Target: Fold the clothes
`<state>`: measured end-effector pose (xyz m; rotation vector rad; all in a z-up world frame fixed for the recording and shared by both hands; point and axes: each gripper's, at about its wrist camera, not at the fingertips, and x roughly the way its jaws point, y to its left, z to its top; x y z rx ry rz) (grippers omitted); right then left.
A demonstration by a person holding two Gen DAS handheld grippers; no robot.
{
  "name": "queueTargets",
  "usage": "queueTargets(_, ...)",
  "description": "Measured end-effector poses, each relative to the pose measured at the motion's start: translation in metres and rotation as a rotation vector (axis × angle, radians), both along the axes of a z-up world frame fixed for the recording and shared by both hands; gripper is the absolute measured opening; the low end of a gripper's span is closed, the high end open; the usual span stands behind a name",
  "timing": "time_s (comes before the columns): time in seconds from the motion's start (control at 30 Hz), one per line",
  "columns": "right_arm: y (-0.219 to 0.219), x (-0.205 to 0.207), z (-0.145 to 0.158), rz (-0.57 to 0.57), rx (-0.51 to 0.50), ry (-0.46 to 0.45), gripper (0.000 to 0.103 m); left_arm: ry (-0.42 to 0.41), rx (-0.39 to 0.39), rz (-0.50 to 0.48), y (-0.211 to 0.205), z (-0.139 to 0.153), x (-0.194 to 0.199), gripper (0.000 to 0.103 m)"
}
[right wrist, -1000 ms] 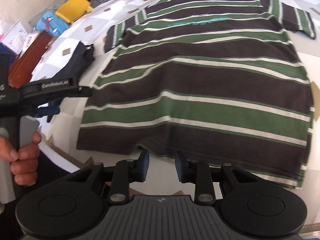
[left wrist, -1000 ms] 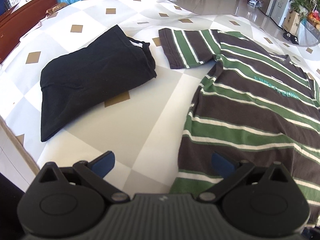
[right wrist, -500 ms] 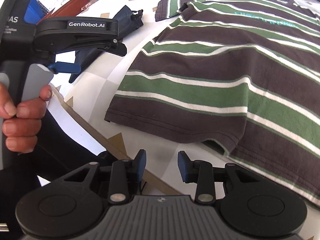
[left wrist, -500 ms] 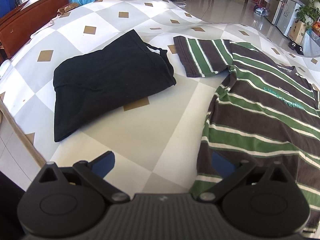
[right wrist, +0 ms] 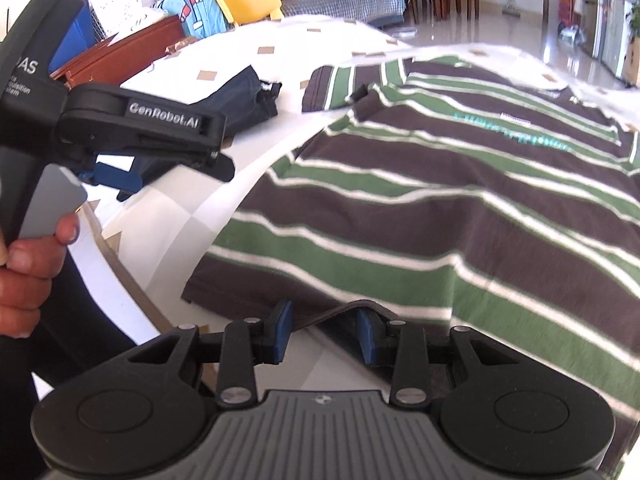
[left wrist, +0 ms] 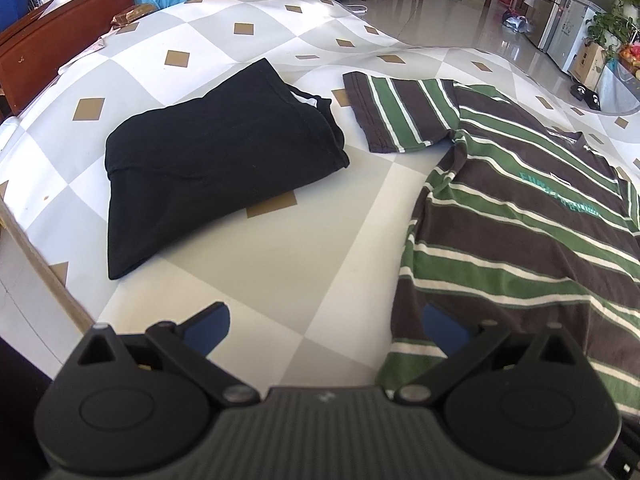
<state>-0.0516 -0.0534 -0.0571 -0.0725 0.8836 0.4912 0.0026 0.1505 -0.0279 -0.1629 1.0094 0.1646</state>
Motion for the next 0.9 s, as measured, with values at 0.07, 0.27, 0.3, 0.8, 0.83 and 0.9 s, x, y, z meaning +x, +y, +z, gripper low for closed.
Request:
queueTargets(0.07, -0.003, 0.005, 0.0, -0.03, 0.003, -0.006, 0.034, -0.002, 0.0, -0.005, -0.001, 0.001, -0.001, 0.103)
queueTargets(0.27, -0.015, 0.019, 0.004, -0.13, 0.085, -0.01, 0.034, -0.002, -0.003, -0.02, -0.002, 0.001, -0.004, 0.103)
queueTargets(0.3, -0.017, 0.021, 0.006, -0.146, 0.097, -0.016, 0.034, -0.002, -0.004, -0.023, -0.003, 0.001, -0.004, 0.103)
queueTargets(0.8, -0.042, 0.054, 0.012, -0.336, 0.251, 0.006, 0.034, 0.001, -0.036, -0.211, -0.028, 0.0, -0.023, 0.103)
queueTargets(0.83, -0.042, 0.055, 0.012, -0.342, 0.258, 0.007, 0.034, -0.001, -0.04, -0.225, -0.03, -0.001, -0.024, 0.103)
queueTargets(0.9, -0.044, 0.057, 0.014, -0.349, 0.277, 0.01, 0.034, -0.007, -0.048, -0.259, -0.035, 0.0, -0.025, 0.103)
